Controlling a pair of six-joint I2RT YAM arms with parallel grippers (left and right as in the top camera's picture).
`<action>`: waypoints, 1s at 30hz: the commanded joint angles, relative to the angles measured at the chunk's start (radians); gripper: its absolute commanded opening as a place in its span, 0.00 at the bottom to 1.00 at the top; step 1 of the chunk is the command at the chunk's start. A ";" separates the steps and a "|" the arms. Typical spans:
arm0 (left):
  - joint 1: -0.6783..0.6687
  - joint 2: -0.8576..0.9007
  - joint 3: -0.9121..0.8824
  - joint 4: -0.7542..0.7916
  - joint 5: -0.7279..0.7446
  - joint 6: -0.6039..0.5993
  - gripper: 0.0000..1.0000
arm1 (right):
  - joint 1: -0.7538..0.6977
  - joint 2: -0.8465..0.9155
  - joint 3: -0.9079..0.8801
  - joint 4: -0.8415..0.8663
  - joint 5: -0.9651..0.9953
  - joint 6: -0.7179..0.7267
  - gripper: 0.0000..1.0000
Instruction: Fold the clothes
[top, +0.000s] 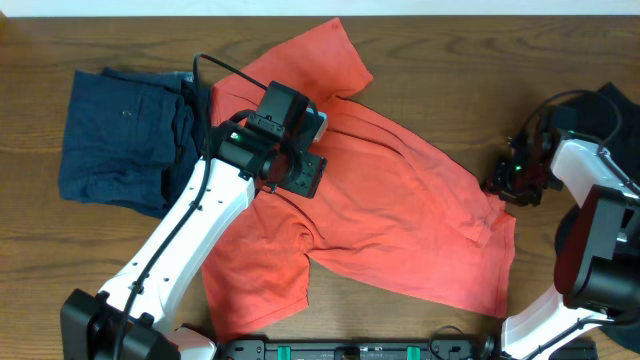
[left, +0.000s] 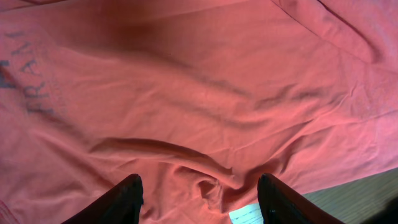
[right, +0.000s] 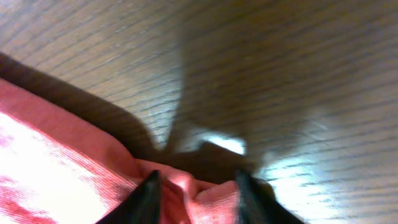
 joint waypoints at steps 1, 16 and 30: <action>-0.002 0.001 -0.007 -0.002 0.009 0.006 0.61 | -0.052 0.008 -0.008 0.003 -0.010 -0.023 0.18; -0.002 0.001 -0.007 0.037 0.009 0.006 0.61 | -0.133 -0.031 0.006 0.690 -0.395 0.158 0.01; -0.002 0.001 -0.007 0.029 0.009 0.006 0.61 | -0.259 -0.046 0.006 0.856 -0.241 0.212 0.99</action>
